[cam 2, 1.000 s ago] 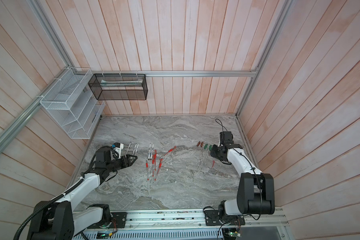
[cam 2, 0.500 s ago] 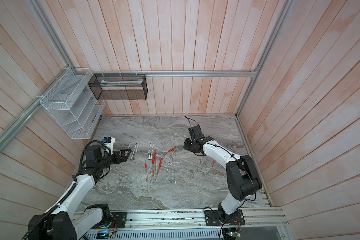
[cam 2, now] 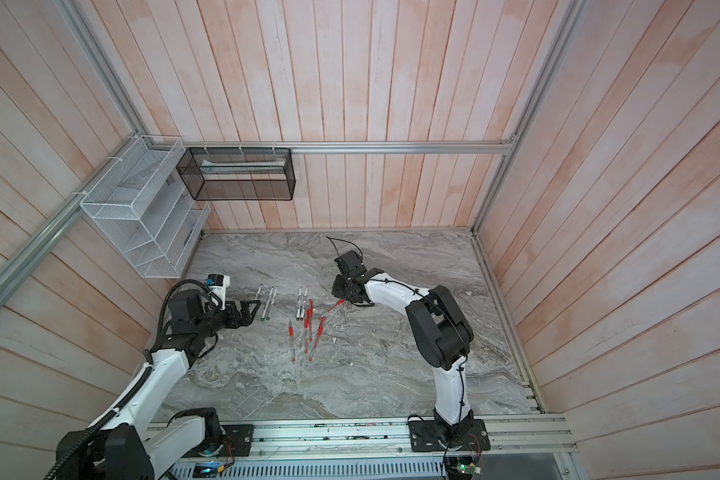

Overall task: Remove pen caps from pens
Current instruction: Pick up the pen from the center of the table.

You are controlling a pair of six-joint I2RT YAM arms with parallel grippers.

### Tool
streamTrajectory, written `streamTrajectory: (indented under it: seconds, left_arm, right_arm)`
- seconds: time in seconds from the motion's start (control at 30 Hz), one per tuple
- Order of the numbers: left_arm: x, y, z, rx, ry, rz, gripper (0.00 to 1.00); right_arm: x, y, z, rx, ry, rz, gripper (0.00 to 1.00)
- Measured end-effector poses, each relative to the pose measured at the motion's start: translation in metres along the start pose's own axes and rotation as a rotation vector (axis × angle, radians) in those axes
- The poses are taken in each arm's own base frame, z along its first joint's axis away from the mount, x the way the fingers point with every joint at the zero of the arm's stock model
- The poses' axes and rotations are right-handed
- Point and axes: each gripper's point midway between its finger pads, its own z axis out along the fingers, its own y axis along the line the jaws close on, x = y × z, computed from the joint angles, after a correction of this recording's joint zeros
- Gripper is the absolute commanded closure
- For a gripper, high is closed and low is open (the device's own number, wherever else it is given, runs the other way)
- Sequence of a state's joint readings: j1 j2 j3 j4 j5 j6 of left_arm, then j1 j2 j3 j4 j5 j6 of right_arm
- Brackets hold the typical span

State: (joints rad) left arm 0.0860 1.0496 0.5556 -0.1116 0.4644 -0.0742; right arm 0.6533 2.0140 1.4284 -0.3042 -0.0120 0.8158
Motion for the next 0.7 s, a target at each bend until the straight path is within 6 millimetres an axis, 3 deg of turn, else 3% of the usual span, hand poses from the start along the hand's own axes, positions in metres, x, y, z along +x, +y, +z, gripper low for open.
streamTrajectory:
  seconds: [0.2,0.7]
  left_arm:
    - [0.0,0.002,-0.001,-0.016,0.0,0.015,0.0]
    - [-0.005,0.002,-0.001,-0.024,-0.01,0.033,0.0]
  right_arm:
    - [0.01,-0.005,0.017,0.03,0.034,-0.005,0.67]
    - [0.014,-0.019,0.028,0.142,0.054,-0.067,0.73]
